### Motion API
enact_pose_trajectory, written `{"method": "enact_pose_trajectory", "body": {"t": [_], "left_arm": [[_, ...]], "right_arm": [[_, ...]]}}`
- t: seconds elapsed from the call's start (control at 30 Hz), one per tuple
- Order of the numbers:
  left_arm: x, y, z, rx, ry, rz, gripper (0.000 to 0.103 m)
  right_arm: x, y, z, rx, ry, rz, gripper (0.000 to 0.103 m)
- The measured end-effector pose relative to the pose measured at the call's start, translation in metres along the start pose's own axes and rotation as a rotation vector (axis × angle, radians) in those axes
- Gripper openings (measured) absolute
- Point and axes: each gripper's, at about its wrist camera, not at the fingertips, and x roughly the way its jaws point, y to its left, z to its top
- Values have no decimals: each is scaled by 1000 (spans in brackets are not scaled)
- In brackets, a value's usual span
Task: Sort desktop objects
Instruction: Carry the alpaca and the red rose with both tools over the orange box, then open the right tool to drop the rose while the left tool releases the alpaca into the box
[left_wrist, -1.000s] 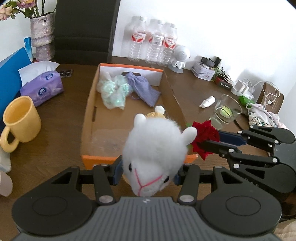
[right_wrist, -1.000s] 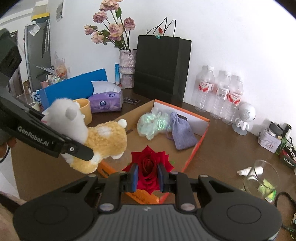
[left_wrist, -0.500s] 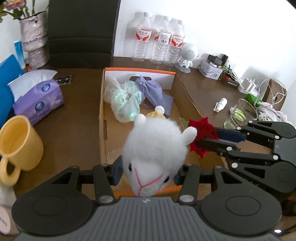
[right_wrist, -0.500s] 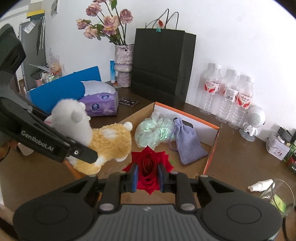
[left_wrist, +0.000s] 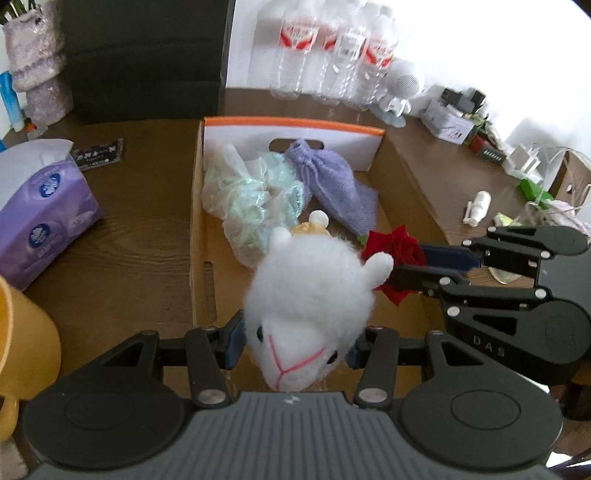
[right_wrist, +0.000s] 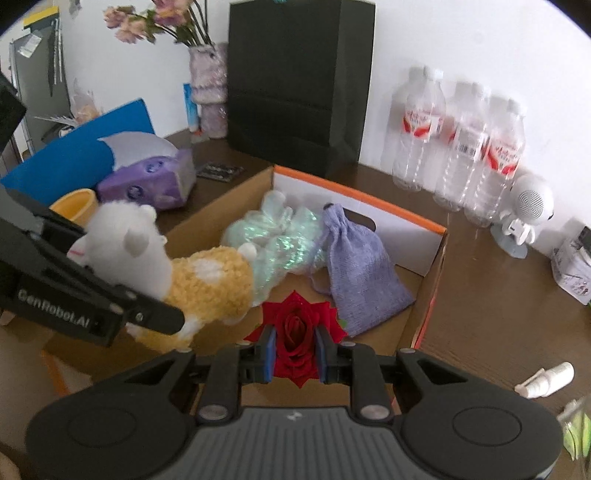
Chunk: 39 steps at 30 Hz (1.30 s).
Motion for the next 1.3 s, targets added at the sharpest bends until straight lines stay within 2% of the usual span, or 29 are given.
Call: {"method": "enact_pose_trajectory", "body": {"t": [0.3, 0.53, 0.63, 0.7, 0.73, 0.77, 0.83, 1.0, 1.07, 1.2, 1.3], "left_arm": [[27, 3, 16, -3, 38, 15, 51], [31, -1, 18, 12, 41, 35, 54], [33, -3, 19, 19, 41, 44, 58], [34, -4, 20, 24, 42, 50, 59], [32, -5, 20, 25, 36, 58, 64], [29, -5, 20, 27, 27, 62, 66], [23, -4, 22, 29, 11, 67, 67], [5, -5, 22, 30, -26, 80, 74], [-4, -5, 21, 28, -41, 83, 75], [-23, -9, 16, 31, -72, 85, 79], [-40, -13, 10, 29, -99, 85, 84]], "right_arm": [[48, -15, 14, -13, 56, 14, 21], [63, -18, 15, -11, 85, 25, 22], [63, -18, 14, -3, 85, 26, 29], [60, -19, 14, 6, 77, 27, 31], [59, -19, 15, 6, 73, 20, 35], [57, -18, 15, 6, 69, 14, 45], [51, -19, 16, 8, 57, 9, 53], [34, -18, 21, 22, 21, 6, 62], [25, -17, 22, 31, 9, 2, 69], [-1, -12, 21, 49, -22, -14, 73], [-21, -7, 17, 63, -45, -33, 80]]}}
